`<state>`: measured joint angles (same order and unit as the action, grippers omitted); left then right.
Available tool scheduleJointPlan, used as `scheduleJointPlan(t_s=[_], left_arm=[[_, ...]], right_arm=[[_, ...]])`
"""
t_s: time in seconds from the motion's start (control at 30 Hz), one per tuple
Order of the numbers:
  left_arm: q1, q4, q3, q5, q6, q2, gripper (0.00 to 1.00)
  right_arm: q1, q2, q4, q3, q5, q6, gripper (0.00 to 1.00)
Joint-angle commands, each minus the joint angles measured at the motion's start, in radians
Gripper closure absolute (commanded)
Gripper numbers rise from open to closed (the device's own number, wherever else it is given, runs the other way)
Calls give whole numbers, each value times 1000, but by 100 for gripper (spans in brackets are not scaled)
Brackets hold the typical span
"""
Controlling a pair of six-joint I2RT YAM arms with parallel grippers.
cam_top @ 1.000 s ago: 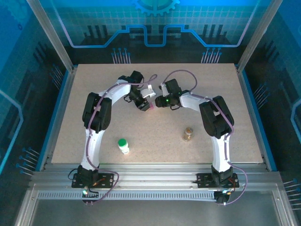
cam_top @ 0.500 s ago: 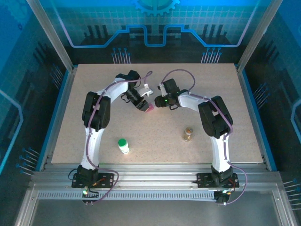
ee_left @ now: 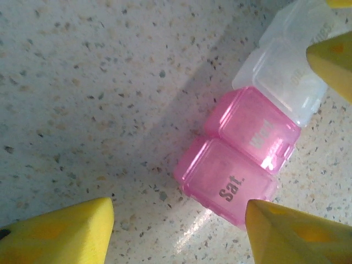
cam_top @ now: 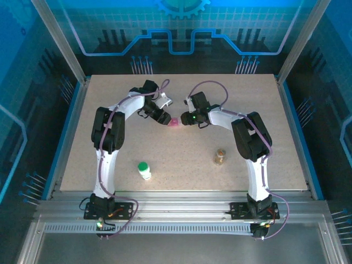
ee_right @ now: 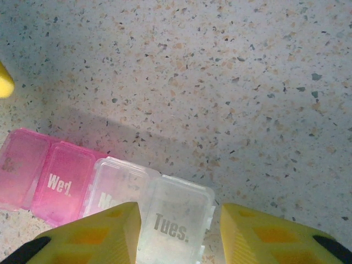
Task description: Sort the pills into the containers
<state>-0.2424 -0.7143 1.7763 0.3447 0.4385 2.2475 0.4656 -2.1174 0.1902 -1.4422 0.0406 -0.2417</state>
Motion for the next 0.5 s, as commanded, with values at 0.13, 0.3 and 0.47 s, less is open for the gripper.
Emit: scheduleJointPlan(t_s=[0.13, 0.3, 0.47], left_arm=[[-23, 114, -87, 82, 97, -118, 28], [-38, 218, -248, 73, 291, -192, 24], [-49, 259, -280, 12, 338, -196, 14]], right_arm=[[5, -82, 157, 21, -57, 31, 56], [4, -92, 175, 1, -49, 45, 56], [4, -93, 176, -6, -35, 48, 56]])
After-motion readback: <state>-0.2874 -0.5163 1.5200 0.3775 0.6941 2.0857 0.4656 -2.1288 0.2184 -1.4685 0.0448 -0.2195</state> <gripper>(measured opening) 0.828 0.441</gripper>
